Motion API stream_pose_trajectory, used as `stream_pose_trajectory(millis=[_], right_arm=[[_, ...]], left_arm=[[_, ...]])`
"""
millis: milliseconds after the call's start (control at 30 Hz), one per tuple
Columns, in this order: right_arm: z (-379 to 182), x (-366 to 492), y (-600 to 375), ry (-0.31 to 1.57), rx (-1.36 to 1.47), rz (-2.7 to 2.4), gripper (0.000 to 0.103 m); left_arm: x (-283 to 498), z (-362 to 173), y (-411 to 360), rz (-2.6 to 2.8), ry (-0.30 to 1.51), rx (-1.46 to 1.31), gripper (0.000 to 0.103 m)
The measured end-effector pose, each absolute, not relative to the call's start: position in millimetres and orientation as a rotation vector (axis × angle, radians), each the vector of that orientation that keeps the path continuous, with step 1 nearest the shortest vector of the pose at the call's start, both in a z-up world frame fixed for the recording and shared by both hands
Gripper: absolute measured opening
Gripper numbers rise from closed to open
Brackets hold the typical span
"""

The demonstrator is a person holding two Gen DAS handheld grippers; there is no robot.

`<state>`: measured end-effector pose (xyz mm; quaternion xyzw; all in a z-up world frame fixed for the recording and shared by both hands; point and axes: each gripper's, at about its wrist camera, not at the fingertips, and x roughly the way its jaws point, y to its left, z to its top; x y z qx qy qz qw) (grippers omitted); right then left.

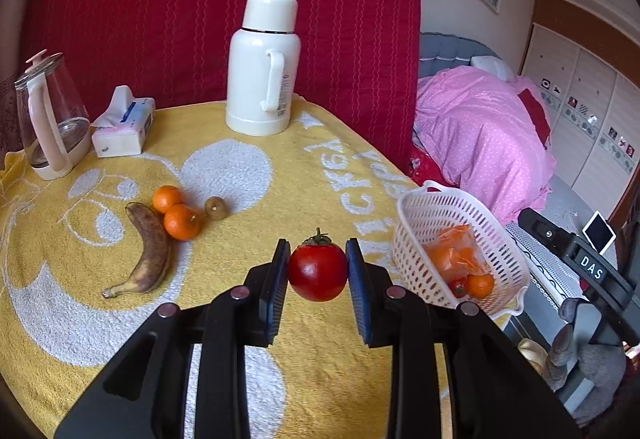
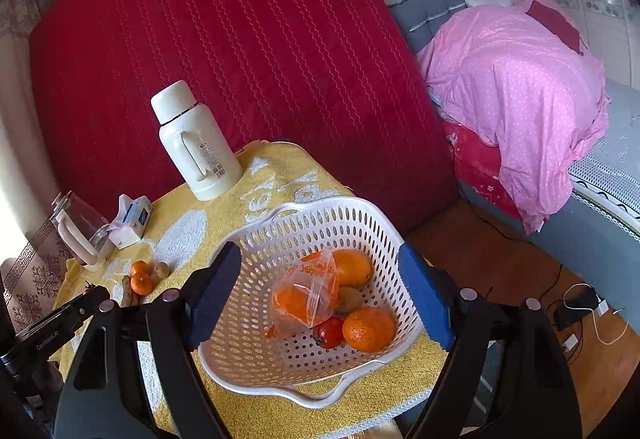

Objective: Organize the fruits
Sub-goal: 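Carry the tomato into the white basket and open the left tool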

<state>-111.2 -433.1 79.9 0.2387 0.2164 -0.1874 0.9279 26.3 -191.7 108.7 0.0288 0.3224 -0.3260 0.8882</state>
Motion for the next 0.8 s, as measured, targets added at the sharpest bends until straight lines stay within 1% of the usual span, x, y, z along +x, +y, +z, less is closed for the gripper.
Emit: stream_pose_trajectory(millis=[233,433,467,500,567,800], right_arm=[[79,-121,-450,0.426,0.523,-0.397,0.082],[81,-128,-460,0.409,0.551,-0.410,0.082],[81,-128,-460,0.410,0.552,-0.411,0.082],[81,-127,-460,0.411,0.551,-0.412,0.082],[81,-127,-459,0.413,0.551,-0.411,0.082],[79,-125,-455,0.423,0.547,-0.402,0.082]], left_arm=[[-4,114,-249,-0.800,0.664,0.121,0.029],[-17,106,-281,-0.858,0.673,0.156,0.029],[-18,104,-284,-0.863,0.678,0.160,0.033],[-18,103,-285,-0.868,0.687,0.158,0.048],[-18,101,-283,-0.863,0.676,0.144,0.065],[-3,101,-265,-0.805,0.682,0.109,0.069]])
